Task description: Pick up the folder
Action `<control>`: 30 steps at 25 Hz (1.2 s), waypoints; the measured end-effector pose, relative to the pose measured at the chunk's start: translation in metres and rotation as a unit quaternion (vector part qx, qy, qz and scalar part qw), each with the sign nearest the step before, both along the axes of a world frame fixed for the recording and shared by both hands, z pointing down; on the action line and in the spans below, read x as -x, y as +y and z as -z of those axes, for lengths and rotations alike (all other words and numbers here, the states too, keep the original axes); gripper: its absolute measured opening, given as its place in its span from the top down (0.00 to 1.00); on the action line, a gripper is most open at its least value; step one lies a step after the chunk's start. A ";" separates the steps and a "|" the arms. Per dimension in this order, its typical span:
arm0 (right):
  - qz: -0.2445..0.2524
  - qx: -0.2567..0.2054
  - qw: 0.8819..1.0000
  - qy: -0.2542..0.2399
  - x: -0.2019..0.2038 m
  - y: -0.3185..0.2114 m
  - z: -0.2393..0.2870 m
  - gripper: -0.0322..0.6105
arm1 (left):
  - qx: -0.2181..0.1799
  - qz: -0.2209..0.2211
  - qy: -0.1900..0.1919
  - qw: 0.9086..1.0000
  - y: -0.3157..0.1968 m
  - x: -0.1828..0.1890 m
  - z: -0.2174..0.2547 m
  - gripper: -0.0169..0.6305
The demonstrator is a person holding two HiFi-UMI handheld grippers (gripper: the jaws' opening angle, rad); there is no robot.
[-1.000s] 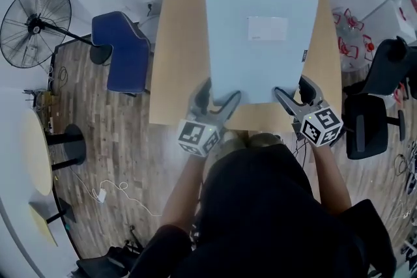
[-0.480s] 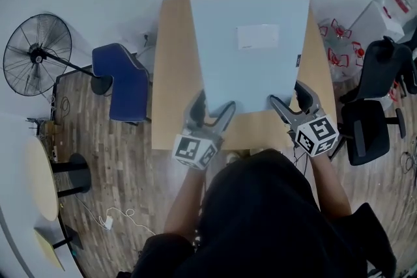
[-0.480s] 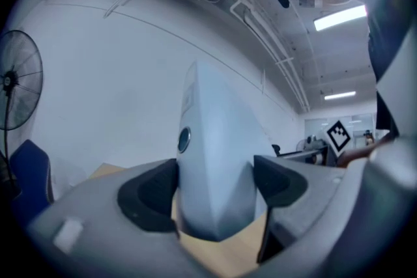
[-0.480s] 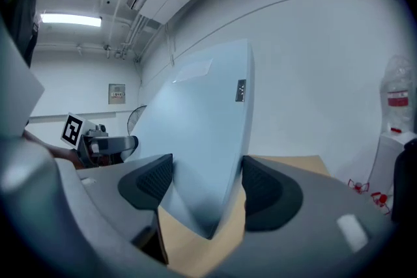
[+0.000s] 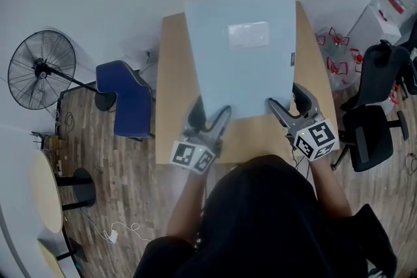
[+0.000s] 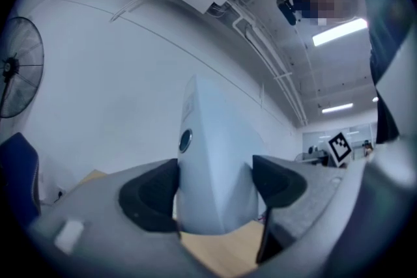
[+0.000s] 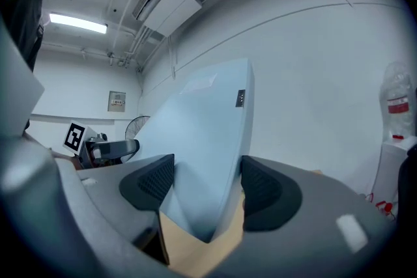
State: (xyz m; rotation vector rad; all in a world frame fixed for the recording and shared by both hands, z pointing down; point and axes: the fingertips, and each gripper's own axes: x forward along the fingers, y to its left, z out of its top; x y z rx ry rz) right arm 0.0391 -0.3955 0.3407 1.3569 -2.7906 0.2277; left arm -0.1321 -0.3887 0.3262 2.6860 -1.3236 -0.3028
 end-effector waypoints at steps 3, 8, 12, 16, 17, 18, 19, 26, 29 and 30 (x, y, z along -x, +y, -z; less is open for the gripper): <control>0.002 -0.023 1.000 0.011 -0.004 -0.004 0.009 0.47 | -0.011 -0.004 -0.006 1.000 -0.004 -0.005 0.006 0.42; -0.002 -0.046 0.999 0.018 -0.005 -0.010 0.022 0.47 | -0.023 -0.005 -0.004 1.000 -0.011 -0.006 0.016 0.42; -0.001 -0.060 0.998 0.022 -0.004 -0.013 0.029 0.47 | -0.025 -0.006 -0.006 1.000 -0.014 -0.005 0.021 0.42; -0.009 -0.055 0.998 0.017 -0.007 -0.014 0.030 0.47 | -0.032 -0.007 -0.011 0.999 -0.016 -0.008 0.024 0.42; -0.010 -0.056 0.998 0.016 -0.007 -0.014 0.030 0.47 | -0.033 -0.008 -0.011 0.999 -0.017 -0.009 0.024 0.42; -0.011 -0.057 0.998 0.015 -0.009 -0.014 0.030 0.47 | -0.035 -0.009 -0.012 0.999 -0.018 -0.010 0.025 0.42; -0.012 -0.058 0.998 0.015 -0.010 -0.015 0.030 0.47 | -0.036 -0.010 -0.012 0.999 -0.019 -0.012 0.026 0.42; -0.017 -0.067 0.997 0.019 -0.014 -0.022 0.037 0.47 | -0.043 -0.014 -0.014 0.999 -0.027 -0.016 0.031 0.42; -0.017 -0.067 0.997 0.019 -0.014 -0.026 0.037 0.47 | -0.041 -0.014 -0.011 0.999 -0.032 -0.016 0.030 0.42; -0.017 -0.066 0.998 0.018 -0.015 -0.028 0.036 0.47 | -0.040 -0.014 -0.011 0.999 -0.034 -0.017 0.029 0.42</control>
